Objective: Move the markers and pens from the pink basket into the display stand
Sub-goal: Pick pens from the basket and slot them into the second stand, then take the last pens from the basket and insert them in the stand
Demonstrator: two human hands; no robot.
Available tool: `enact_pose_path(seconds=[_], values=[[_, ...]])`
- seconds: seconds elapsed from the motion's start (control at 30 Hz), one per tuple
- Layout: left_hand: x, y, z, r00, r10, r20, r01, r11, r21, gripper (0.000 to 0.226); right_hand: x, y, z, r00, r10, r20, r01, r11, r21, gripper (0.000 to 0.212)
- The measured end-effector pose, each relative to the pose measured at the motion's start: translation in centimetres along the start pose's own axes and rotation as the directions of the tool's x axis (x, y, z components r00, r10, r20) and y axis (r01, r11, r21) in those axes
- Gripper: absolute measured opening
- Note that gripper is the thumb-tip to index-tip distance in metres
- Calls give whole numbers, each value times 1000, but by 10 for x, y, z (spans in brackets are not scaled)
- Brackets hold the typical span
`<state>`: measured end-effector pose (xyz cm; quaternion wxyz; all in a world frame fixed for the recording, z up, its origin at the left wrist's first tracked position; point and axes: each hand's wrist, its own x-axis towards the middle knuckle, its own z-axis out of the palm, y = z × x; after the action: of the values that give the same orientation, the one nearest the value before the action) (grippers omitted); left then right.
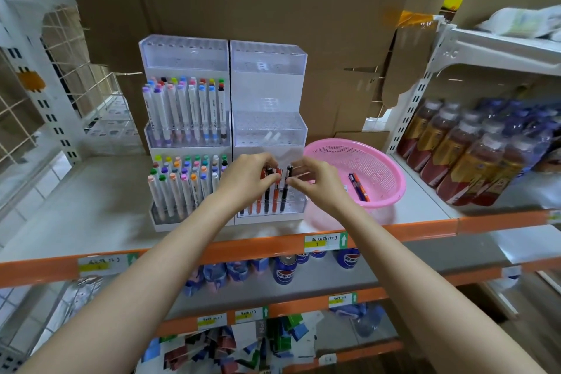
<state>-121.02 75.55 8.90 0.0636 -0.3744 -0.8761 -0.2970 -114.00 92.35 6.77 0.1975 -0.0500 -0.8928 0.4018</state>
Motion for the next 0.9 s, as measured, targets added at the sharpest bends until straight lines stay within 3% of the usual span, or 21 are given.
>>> enact_pose_path(seconds=[0.2,0.33,0.47,0.7,0.9], values=[[12,25,-4,988,143,-51,-137,985,104,30,-9,1,-25,991,-34,-130,32,999,-14,19],[24,51,12,939,336,-77,-311,921,234,24,-12,19,-46,990,38,-137,-52,994,-101,17],[40,76,41,914,406,-6,-390,884,258,24,-16,47,-68,984,154,-84,-170,956,-238,27],[77,93,108,935,237,262,-308,911,276,36,-5,95,-101,954,298,22,-267,884,-383,39],[113,95,151,903,1,429,-194,894,405,44,29,121,-109,890,392,234,-222,820,-528,40]])
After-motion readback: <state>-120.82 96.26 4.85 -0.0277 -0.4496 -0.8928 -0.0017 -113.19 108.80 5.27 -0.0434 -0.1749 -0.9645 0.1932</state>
